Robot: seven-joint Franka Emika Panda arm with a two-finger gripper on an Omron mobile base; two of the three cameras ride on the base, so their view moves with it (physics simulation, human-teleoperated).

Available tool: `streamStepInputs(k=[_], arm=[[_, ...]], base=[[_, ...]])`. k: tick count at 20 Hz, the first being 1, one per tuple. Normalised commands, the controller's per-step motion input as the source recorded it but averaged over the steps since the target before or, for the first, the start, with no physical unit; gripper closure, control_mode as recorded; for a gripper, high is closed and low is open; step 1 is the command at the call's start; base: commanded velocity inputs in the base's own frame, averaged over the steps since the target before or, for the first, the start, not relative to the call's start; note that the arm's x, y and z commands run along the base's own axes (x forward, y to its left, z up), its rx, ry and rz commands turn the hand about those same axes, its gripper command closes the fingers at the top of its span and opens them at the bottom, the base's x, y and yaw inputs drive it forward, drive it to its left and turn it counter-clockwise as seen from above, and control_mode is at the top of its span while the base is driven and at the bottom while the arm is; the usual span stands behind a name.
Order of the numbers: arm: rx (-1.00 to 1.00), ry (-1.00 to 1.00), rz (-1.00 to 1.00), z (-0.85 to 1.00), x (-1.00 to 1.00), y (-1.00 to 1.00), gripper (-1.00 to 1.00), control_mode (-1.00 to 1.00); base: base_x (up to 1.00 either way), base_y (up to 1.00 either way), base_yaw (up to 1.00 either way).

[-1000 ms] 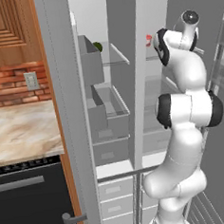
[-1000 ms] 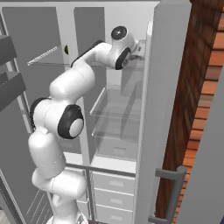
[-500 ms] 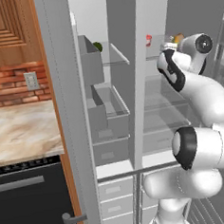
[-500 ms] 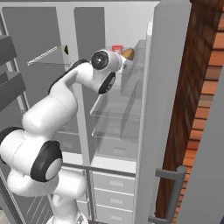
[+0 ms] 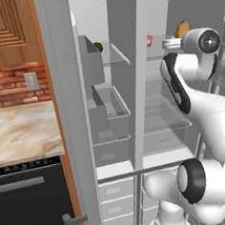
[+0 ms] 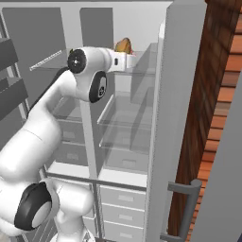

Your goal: There's a chicken drumstick in the fridge that needs to be moved to the freezer for freezing. Pick up the chicken drumstick from the fridge, place it on any shelf in the freezer, and close the fridge and freezer doors when done.

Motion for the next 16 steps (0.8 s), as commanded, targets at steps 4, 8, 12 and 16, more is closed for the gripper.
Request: streamStepInputs(k=[4, 8, 12, 16], arm=[[-0.22, 0.18, 0.0, 0.65, -0.91, 0.25, 1.0, -1.0], [-0.09, 0.23, 0.0, 0.18, -1.0, 0.19, 1.0, -1.0], [0.01, 0.12, 0.0, -0.04, -1.0, 0.08, 1.0, -1.0], [0.08, -0.07, 0.01, -0.33, -1.0, 0.23, 1.0, -1.0]], base=[[0.0, 0.0, 0.0], [0.0, 0.0, 0.0], [0.0, 0.0, 0.0], [0.0, 0.0, 0.0]])
